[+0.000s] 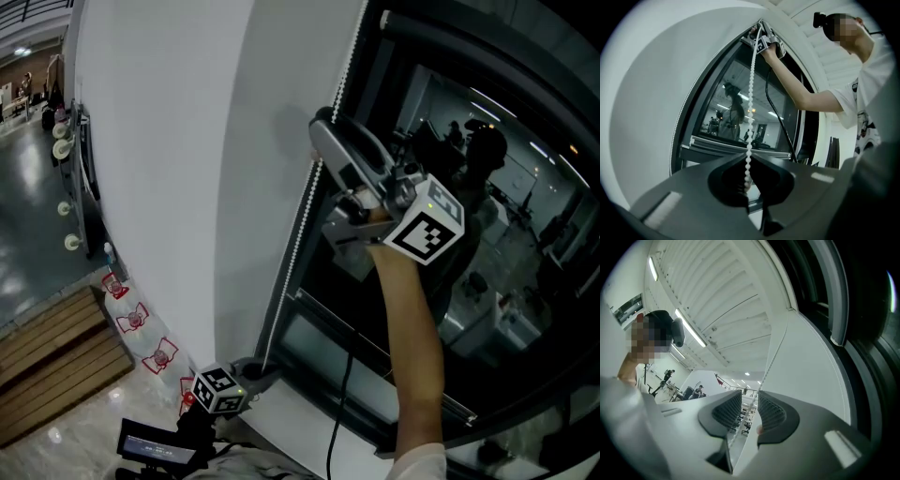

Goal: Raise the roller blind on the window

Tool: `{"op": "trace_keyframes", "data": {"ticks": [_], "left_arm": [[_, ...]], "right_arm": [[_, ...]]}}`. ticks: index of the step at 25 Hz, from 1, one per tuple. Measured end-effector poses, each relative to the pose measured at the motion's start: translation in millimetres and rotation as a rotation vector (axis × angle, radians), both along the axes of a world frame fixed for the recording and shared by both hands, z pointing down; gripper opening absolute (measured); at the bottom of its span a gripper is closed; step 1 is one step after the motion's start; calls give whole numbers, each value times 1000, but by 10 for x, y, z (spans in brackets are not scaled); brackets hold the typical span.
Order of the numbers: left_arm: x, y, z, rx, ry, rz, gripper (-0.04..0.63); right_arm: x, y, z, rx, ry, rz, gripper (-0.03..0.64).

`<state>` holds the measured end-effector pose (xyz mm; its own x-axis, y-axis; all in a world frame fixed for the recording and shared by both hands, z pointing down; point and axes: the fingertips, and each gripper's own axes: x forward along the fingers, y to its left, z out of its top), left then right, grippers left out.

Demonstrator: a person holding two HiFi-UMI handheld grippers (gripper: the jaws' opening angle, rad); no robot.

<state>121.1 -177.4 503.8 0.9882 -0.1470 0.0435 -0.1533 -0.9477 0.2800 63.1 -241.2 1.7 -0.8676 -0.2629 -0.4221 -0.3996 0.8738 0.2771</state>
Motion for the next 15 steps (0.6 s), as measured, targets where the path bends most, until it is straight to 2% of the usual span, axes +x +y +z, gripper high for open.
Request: {"op": "trace_keyframes", "data": {"ticks": [4,6,12,15], "left_arm": [[-4,2,24,-3,1,-1,-2],[-15,-8,30,-3,0,-4,-2],[-36,10,58,-8,-7,-2,-2],[-31,45,91,-12,-14,10,-2]], "right_arm": [[33,30,-136,42,-4,26,83],[89,42,-135,52,-36,37,16],[289,33,-71,-12,-133,36,12],[295,56,65,-33,-129,45,11]]}}
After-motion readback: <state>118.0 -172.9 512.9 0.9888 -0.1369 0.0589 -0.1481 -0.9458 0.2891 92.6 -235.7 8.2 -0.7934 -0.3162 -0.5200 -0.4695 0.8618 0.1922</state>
